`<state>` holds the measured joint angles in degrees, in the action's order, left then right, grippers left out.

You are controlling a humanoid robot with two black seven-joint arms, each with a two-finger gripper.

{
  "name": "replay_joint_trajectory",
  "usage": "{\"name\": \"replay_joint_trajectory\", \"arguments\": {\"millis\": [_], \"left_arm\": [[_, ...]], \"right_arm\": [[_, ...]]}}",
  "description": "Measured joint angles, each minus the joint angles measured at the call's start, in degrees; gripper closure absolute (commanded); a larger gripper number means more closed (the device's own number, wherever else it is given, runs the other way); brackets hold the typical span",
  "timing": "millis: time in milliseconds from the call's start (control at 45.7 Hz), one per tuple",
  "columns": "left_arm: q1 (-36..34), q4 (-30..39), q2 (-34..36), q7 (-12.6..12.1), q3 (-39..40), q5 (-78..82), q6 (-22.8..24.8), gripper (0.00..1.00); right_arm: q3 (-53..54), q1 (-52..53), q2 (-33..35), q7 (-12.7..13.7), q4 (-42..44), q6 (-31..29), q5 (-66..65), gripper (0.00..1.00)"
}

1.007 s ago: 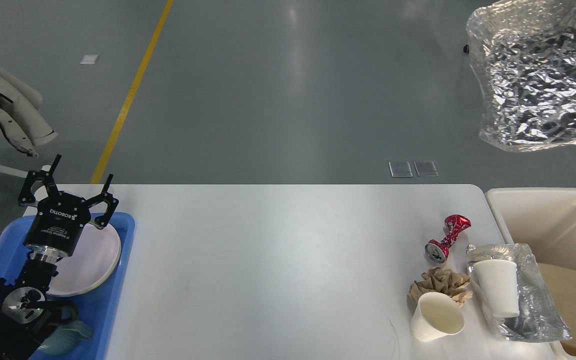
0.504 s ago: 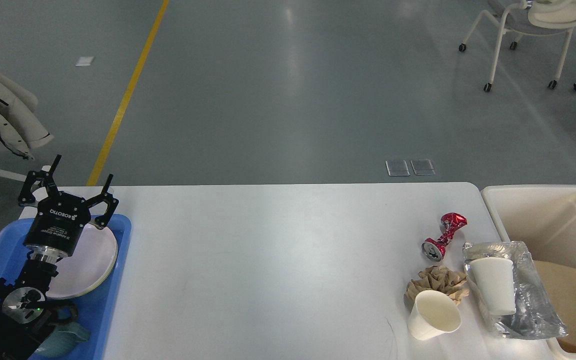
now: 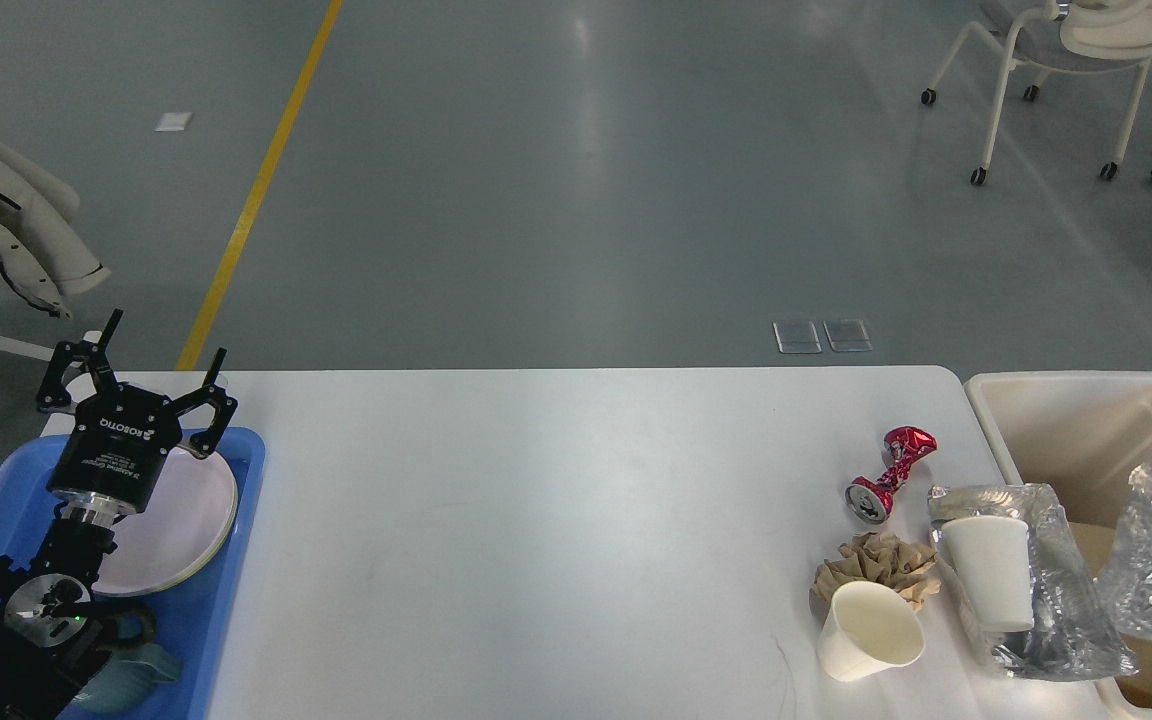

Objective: Tidy desktop
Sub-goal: 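Lift the foil and drop it into the white bin, then reach the right gripper down to the clear plastic bag by the bin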

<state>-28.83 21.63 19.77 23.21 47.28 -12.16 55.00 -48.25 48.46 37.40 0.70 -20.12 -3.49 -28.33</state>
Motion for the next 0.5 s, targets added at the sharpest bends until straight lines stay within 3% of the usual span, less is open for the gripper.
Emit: {"name": "replay_joint_trajectory", "arguments": {"millis": [285, 416, 504], "left_arm": [[0.0, -0.01, 0.0, -0.01, 0.0, -0.05, 0.0, 0.03], [0.0, -0.01, 0.0, -0.1, 0.0, -0.05, 0.0, 0.03], [0.0, -0.01, 0.0, -0.1, 0.0, -0.05, 0.0, 0.03]], "right_arm": [[-0.09, 3.1, 0.11, 0.16, -3.0, -0.91, -0.13, 0.0], [-5.71, 21.5, 5.32, 0.11, -14.54, -4.58, -2.11, 0.0], [-14.66, 37.94, 7.97, -0.03, -27.65, -15.31, -4.39, 0.0]]}}
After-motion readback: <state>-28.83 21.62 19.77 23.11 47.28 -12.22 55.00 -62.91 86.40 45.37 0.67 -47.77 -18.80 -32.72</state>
